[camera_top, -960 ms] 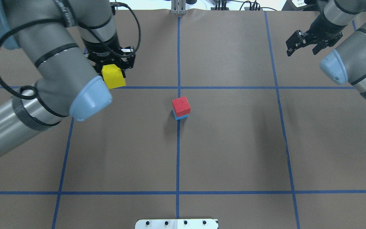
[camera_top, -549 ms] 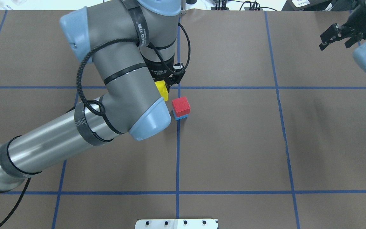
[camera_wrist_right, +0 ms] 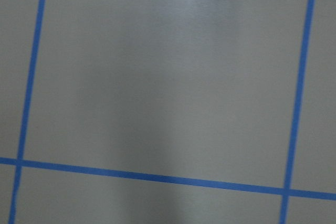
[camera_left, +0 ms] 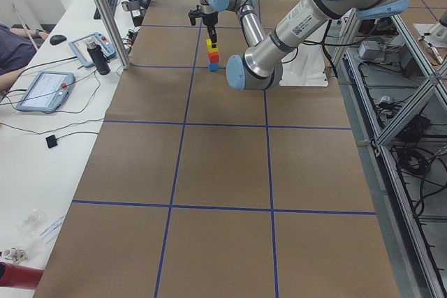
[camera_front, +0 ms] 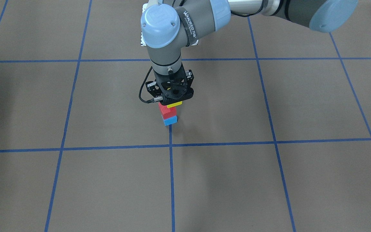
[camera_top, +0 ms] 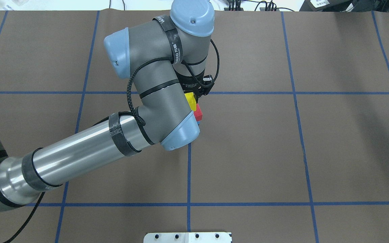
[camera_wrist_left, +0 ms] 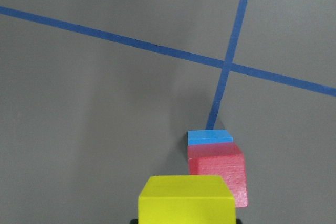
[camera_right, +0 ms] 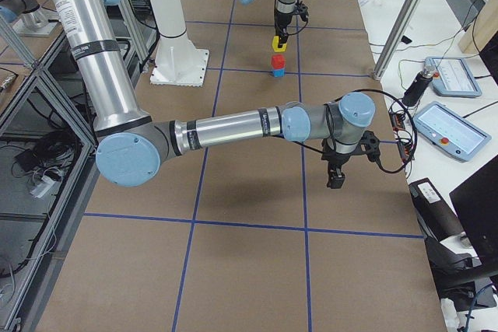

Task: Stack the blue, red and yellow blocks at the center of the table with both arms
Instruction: 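Carry the yellow cube with the left gripper over the red cube, then lower the yellow cube onto the red cube and open the left gripper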

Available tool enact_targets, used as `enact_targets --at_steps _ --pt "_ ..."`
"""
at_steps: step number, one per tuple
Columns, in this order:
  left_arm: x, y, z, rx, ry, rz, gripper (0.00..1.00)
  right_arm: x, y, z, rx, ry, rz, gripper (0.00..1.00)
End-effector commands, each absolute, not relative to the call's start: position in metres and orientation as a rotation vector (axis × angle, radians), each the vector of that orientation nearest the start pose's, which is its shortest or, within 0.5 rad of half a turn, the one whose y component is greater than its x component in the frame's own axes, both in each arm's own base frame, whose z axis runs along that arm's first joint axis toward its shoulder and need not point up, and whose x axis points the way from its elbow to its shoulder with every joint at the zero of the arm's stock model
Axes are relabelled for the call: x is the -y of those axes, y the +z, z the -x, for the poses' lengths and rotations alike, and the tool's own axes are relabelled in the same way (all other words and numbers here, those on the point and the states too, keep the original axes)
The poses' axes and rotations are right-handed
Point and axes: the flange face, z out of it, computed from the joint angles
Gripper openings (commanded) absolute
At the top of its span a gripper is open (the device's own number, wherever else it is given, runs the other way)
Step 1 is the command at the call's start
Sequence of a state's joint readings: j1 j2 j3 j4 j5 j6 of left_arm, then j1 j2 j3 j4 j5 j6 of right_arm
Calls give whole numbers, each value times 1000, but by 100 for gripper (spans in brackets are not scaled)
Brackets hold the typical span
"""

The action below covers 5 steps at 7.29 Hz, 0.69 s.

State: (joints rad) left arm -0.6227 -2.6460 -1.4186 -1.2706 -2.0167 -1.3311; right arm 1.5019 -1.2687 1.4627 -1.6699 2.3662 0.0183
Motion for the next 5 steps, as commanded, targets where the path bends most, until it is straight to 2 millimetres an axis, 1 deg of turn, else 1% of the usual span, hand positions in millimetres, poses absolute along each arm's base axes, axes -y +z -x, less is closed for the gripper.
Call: enact_targets --at_steps 1,3,4,5 --pt "512 70 -565 -765 -251 144 0 604 577 -42 798 -81 -38 99" --pt "514 74 -572 -769 -285 159 0 599 579 -44 799 -77 -37 99" --pt "517 78 -577 -772 -297 165 0 599 579 -44 799 -77 -37 99" --pt "516 81 -580 -768 -299 169 0 601 577 -43 799 -78 -40 99"
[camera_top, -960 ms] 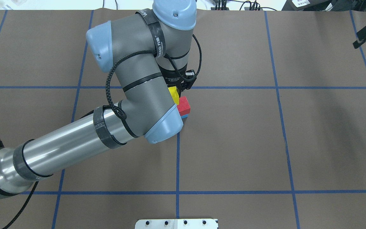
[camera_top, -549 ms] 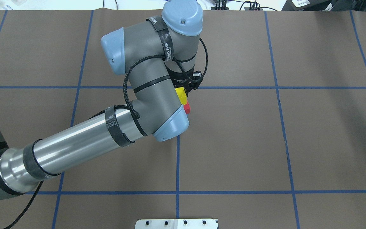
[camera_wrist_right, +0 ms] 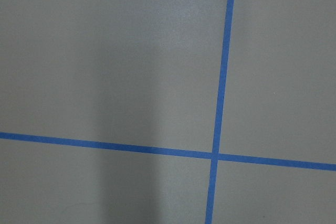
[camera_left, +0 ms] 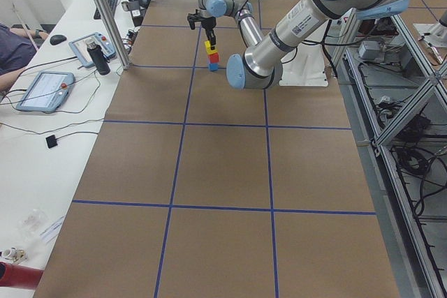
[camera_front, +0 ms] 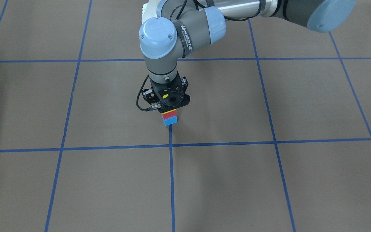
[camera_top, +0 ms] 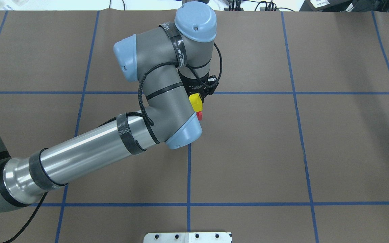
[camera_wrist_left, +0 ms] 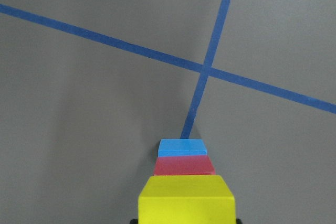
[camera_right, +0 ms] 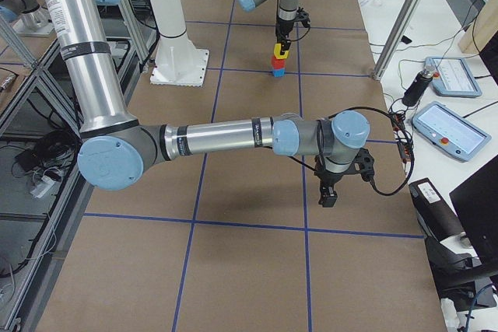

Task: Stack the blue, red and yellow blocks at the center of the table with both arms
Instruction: 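Lower the yellow cube onto the red cube and open the left gripper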

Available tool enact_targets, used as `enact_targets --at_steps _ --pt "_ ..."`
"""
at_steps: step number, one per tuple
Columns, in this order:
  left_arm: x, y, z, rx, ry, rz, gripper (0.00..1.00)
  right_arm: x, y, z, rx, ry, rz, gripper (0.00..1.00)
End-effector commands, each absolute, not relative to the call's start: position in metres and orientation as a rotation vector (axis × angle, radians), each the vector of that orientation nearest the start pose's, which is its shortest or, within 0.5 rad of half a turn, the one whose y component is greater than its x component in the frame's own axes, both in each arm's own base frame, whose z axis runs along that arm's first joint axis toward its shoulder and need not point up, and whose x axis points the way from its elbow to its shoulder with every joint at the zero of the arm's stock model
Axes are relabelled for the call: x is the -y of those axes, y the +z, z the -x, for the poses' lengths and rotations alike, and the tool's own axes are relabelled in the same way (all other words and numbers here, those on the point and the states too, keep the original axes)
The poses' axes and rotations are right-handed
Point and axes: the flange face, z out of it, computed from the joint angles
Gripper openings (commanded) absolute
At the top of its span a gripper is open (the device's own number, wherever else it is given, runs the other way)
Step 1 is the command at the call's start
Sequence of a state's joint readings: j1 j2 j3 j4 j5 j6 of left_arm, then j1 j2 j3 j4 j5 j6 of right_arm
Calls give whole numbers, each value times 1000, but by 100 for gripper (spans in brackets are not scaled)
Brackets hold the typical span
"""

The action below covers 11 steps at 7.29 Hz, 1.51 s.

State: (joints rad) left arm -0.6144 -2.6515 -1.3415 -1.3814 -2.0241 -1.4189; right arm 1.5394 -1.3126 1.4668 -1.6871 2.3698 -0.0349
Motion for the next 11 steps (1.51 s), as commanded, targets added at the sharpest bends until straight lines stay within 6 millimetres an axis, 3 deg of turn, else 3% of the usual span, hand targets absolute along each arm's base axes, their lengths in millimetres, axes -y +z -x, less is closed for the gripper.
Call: enact_targets --at_steps 1,6,7,8,11 --pt "514 81 -582 -765 -294 171 0 601 578 -43 799 -78 -38 99" --pt "510 85 -584 -762 -280 172 0 602 576 -43 799 -79 -41 99" --pt "510 85 -584 -762 -280 172 30 602 576 -43 799 -79 -41 99" --pt "509 85 -583 -762 -279 171 99 602 576 -43 799 -79 -41 99" --pt "506 76 -577 -782 -273 161 100 602 576 -43 799 -79 -41 99"
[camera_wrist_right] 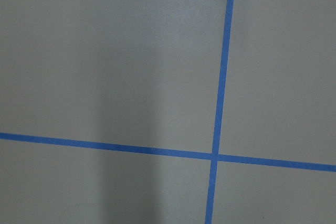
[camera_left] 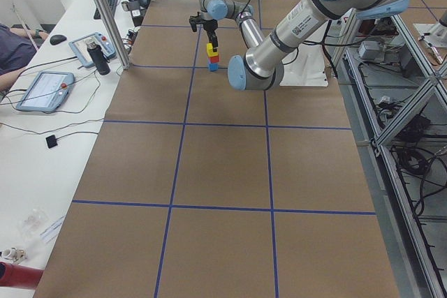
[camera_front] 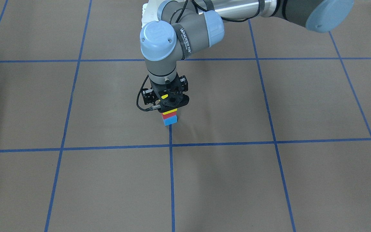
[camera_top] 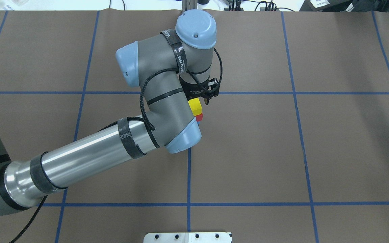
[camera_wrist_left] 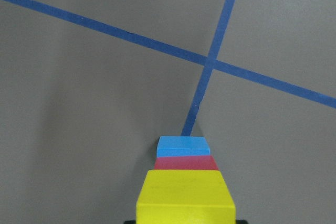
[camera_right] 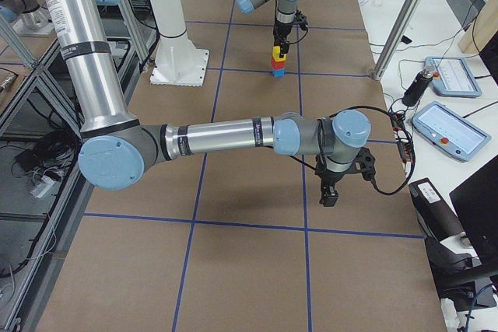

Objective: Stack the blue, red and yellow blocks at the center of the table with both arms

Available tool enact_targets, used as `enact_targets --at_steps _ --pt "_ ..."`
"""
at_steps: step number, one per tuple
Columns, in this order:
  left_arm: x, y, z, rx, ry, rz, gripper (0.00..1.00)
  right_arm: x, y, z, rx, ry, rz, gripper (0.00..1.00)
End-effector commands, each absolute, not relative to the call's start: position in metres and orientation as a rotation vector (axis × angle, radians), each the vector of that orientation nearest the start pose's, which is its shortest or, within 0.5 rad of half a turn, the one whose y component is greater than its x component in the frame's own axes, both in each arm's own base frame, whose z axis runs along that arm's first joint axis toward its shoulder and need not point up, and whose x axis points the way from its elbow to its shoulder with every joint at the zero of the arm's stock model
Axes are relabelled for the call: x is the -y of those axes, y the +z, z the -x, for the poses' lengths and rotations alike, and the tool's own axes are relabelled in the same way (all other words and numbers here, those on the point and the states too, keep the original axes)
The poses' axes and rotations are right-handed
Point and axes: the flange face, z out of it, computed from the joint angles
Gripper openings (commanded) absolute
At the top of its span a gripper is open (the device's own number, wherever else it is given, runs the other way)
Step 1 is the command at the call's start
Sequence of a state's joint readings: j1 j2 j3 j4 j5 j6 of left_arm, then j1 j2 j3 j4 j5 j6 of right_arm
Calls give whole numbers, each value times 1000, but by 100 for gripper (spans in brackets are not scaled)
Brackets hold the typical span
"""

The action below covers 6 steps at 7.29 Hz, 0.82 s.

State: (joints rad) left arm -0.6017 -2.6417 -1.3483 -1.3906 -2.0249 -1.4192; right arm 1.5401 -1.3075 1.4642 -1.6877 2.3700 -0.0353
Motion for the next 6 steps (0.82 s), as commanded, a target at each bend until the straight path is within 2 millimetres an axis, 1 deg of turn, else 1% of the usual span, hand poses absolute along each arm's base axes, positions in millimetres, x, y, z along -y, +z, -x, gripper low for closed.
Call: enact_targets --at_steps 1,2,3,4,5,6 --pt "501 62 -566 -809 -267 147 100 602 576 -47 799 -73 -43 99" --pt "496 49 -543 -824 -269 138 100 599 575 -61 798 -52 -54 99" --pt "488 38 -504 -821 -245 124 100 596 577 -76 798 -29 -62 99" --pt "481 52 -457 -785 -153 78 100 594 579 -83 797 -16 -62 99" --pt "501 85 -405 -769 -93 8 100 592 582 -86 798 -4 -49 99" --pt "521 127 -354 -757 -8 -41 100 576 592 -87 798 4 -40 99"
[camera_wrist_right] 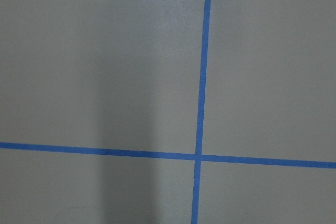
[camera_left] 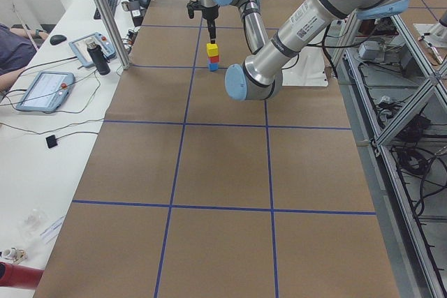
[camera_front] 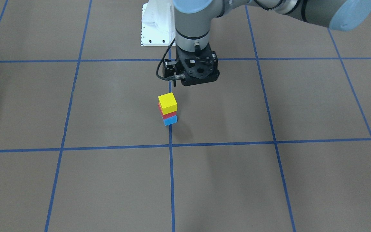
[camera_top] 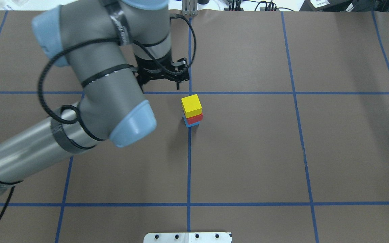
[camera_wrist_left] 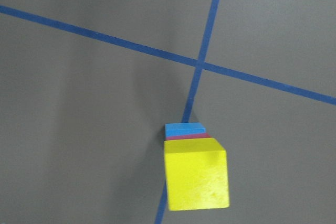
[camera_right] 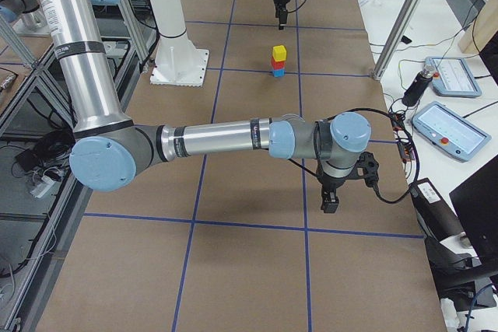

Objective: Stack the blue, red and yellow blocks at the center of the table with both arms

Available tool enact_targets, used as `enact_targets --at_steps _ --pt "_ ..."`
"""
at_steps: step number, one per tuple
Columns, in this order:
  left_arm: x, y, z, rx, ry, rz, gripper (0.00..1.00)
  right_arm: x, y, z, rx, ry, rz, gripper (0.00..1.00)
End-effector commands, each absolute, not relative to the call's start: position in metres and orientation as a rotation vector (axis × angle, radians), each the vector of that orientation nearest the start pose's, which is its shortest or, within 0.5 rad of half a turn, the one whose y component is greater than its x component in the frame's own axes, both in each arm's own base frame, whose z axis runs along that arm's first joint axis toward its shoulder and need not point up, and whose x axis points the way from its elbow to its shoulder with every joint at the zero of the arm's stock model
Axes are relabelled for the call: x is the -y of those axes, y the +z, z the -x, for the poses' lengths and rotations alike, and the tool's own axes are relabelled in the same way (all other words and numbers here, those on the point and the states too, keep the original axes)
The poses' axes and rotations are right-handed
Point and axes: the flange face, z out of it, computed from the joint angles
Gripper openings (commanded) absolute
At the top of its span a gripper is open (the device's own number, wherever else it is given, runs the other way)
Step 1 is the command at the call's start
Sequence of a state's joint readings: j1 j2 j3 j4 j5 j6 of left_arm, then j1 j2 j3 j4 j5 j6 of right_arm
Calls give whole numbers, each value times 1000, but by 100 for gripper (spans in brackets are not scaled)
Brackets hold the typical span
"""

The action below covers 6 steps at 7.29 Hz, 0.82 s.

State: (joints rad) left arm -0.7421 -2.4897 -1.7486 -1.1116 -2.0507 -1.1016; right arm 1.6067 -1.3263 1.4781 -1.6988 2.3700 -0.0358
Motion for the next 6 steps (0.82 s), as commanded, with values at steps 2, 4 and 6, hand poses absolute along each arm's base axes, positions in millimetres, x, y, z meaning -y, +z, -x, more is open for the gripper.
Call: enact_targets --at_steps 2,4,6 --pt "575 241 -225 -738 178 -104 100 545 594 -85 799 6 -49 99" --pt "579 385 -115 -702 157 -167 100 529 617 -85 796 24 -9 99" --pt "561 528 -27 -839 205 -192 100 510 604 -84 795 18 -34 99"
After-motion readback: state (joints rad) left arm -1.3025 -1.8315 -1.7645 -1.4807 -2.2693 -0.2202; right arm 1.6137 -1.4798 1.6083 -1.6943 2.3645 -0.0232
